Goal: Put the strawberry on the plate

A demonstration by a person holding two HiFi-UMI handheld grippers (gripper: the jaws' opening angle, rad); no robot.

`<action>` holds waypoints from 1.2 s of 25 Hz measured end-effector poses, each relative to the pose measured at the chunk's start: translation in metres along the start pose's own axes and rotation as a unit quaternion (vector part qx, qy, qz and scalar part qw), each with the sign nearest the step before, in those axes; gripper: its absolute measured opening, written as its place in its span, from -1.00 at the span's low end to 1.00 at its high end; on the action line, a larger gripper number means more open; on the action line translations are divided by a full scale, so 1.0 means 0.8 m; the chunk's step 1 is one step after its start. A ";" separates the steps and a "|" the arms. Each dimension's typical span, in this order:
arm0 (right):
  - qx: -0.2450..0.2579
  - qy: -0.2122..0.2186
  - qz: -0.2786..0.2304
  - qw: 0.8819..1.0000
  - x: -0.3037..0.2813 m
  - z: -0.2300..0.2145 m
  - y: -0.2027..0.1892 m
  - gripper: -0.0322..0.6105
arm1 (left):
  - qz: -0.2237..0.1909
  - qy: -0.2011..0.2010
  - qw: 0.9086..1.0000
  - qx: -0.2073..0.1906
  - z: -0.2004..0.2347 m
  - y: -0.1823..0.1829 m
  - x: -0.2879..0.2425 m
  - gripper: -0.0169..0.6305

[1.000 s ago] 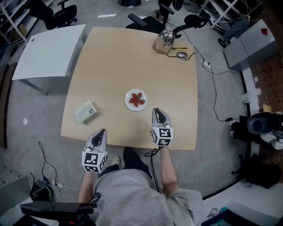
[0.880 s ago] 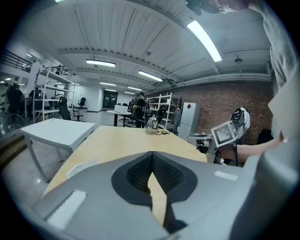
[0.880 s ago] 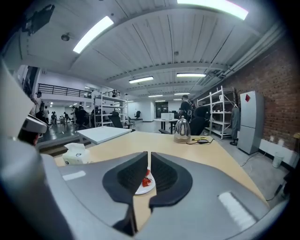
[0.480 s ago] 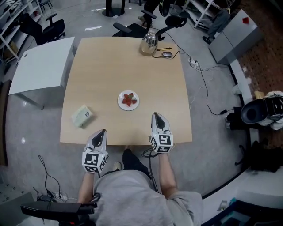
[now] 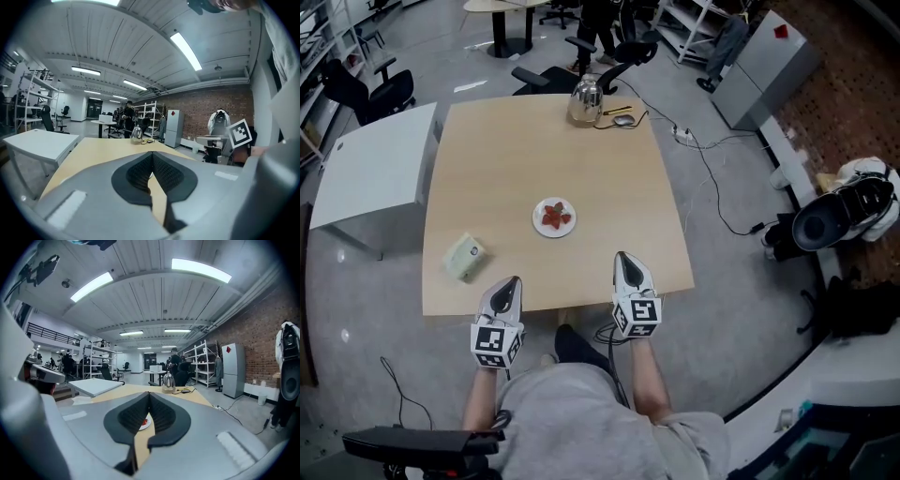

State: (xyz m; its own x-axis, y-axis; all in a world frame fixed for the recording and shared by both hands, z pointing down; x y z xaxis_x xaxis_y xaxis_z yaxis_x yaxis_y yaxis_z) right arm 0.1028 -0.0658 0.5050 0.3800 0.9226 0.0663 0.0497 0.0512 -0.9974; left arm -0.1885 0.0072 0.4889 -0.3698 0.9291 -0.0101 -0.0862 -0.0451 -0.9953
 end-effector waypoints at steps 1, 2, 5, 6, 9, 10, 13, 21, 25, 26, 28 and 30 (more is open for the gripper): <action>-0.001 -0.003 -0.002 1.000 0.007 0.001 0.002 -0.88 | -0.002 -0.003 1.000 0.000 -0.002 0.001 0.001 -0.89; -0.001 -0.006 -0.004 1.000 0.014 0.001 0.005 -0.88 | -0.004 -0.007 1.000 0.000 -0.004 0.003 0.001 -0.89; -0.001 -0.013 -0.012 1.000 0.033 0.004 0.014 -0.88 | -0.009 -0.018 1.000 -0.003 -0.010 0.005 0.003 -0.89; 0.000 -0.016 -0.014 1.000 0.039 0.006 0.016 -0.88 | -0.009 -0.021 1.000 -0.003 -0.012 0.005 0.004 -0.89; 0.001 -0.024 -0.020 1.000 0.057 0.010 0.022 -0.88 | -0.011 -0.031 0.999 -0.006 -0.017 0.005 0.008 -0.89; 0.001 -0.027 -0.021 0.999 0.063 0.011 0.023 -0.88 | -0.012 -0.033 0.999 -0.007 -0.018 0.006 0.009 -0.89; 0.000 -0.035 -0.024 0.999 0.082 0.015 0.025 -0.88 | -0.018 -0.039 0.999 -0.009 -0.023 0.007 0.015 -0.89; 0.002 -0.049 -0.023 0.999 0.125 0.022 0.024 -0.88 | -0.026 -0.045 0.998 -0.017 -0.025 0.010 0.032 -0.89; -0.006 -0.054 -0.029 0.998 0.141 0.031 0.029 -0.88 | -0.030 -0.046 0.998 -0.021 -0.024 0.014 0.042 -0.89; -0.005 -0.055 -0.029 0.998 0.144 0.033 0.029 -0.88 | -0.032 -0.046 0.998 -0.022 -0.024 0.015 0.043 -0.89; -0.006 -0.055 -0.028 0.998 0.150 0.035 0.028 -0.88 | -0.035 -0.047 0.998 -0.023 -0.026 0.016 0.045 -0.89; -0.008 -0.055 -0.026 0.998 0.157 0.036 0.027 -0.88 | -0.037 -0.047 0.998 -0.023 -0.029 0.019 0.047 -0.89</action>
State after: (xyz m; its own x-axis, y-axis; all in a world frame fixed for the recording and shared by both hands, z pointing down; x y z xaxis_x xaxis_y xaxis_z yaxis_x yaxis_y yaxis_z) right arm 0.1251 0.0625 0.4914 0.2719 0.9555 0.1144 0.0817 0.0956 -0.9921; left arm -0.1825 0.0502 0.4715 -0.4494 0.8905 0.0715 -0.0748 0.0422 -0.9963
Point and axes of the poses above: the fingertips, and each gripper's own axes: x backward along the fingers, z to its left, y out of its top, the point moved 7 cm from there along x, backward along the fingers, and after that the axes turned 13 degrees about -z, right-handed, at the moved point
